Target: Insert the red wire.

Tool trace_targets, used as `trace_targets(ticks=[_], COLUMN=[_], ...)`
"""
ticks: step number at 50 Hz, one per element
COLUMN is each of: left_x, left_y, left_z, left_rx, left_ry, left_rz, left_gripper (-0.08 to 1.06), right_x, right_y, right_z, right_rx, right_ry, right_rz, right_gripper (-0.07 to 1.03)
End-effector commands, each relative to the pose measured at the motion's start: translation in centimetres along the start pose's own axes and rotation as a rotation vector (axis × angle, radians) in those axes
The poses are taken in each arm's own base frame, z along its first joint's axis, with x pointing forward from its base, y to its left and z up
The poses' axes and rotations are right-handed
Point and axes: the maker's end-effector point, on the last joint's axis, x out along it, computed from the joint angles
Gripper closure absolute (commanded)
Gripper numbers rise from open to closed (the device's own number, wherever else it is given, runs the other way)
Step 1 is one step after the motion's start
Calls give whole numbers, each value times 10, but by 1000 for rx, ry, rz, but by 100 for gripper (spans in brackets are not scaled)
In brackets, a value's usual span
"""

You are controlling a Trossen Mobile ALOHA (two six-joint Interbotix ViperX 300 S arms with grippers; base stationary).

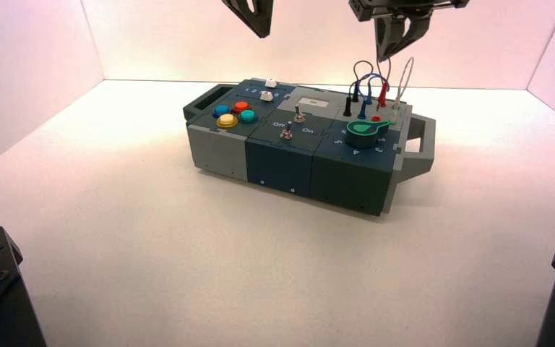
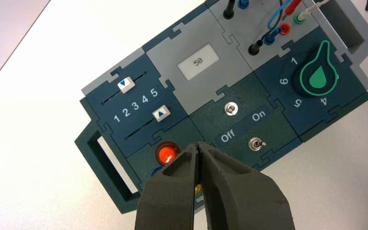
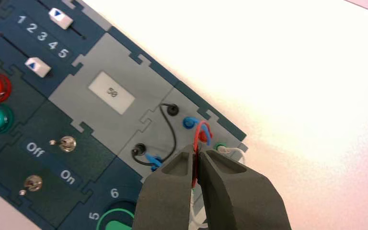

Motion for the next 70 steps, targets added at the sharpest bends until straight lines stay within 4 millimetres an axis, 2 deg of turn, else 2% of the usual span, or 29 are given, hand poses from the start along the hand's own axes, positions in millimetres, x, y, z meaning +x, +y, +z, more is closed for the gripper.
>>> trace_targets(ticks=[1,18,54,70], left_x=[-11,-11,-11,-11], left_y=[2,2,2,2], left_z=[14,14,14,14], left_rx=[10,12,10,12], left_ry=[-43,-43,-43,-43], left_rz=[15,15,15,15], left_gripper=[101,101,101,101], right_x=[-10,-7,5,5], right_y=[5,6,8,9], right_z=[14,2,-2,1], right_rx=[2,8,2,2], right_ry=[-37,-6,17,11], right_rz=[11,13,14,15], right_gripper=[99,99,99,99])
